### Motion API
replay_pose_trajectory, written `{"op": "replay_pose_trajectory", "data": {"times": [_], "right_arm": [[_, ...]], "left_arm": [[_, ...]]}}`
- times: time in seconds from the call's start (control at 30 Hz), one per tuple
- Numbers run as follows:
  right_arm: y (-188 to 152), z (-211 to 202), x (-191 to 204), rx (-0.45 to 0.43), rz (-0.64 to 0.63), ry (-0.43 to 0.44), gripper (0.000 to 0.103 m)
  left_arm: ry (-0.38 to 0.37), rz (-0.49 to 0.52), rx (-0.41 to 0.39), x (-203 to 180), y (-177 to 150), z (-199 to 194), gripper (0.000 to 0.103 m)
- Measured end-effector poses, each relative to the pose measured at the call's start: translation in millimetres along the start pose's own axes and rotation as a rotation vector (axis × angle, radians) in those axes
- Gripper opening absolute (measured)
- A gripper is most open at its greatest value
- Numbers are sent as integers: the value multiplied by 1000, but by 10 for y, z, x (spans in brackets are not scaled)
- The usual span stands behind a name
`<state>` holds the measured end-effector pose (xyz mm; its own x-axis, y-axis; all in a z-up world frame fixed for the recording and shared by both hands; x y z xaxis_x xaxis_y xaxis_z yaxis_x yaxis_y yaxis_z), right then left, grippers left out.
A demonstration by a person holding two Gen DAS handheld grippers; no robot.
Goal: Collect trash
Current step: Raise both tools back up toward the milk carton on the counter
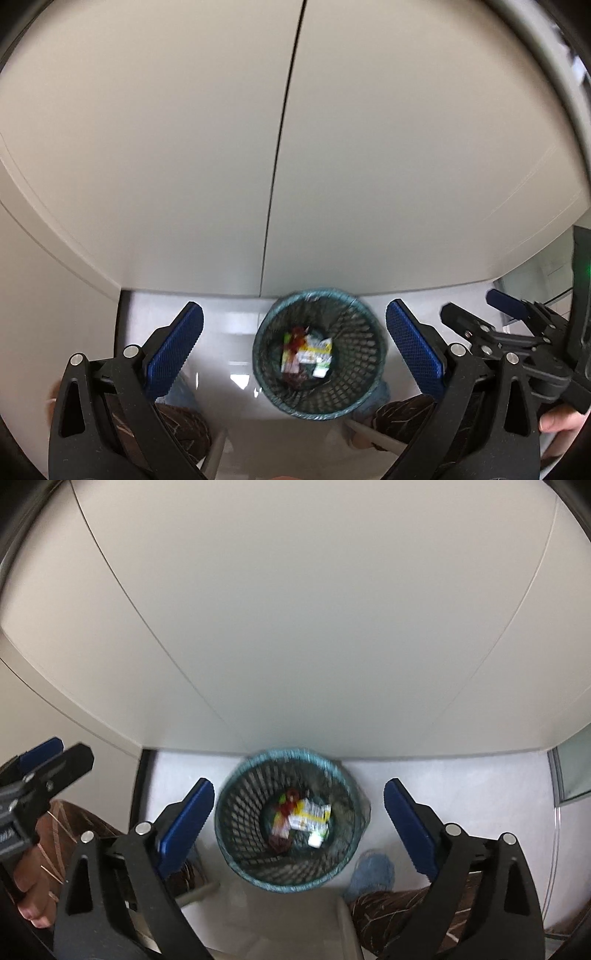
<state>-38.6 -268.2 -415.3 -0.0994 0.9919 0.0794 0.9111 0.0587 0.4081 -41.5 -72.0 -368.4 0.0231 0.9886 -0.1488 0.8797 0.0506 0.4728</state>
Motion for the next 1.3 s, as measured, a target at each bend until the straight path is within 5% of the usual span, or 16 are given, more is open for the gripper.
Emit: {"op": "replay_pose_trajectory", "data": {"times": [0.73,1.0,1.3], "right_arm": [[1134,-2504,284,-428,-112,7,94],[1873,-2868,225,-437,-106,16,95],[2949,-2721,-41,-407,-95,-61,95]], "left_arm": [[30,-8,-305,-244,1291,-2434,97],[57,26,-310,-405,1973,-2612,97],[100,52,-254,-501,2746,-2227,97]]}}
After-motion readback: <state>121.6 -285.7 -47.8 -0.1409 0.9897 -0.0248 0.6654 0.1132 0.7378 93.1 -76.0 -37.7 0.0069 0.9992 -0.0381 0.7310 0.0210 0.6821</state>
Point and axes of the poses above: each gripper's, at about its wrist camera, not at the fingertips, and z roughly the way its jaws point, x to its left, y to its top, the point moved 4 cm from there along z, roughly the way its jaws point, and after that the axes turned 4 degrees about x, right-handed, at the moved point
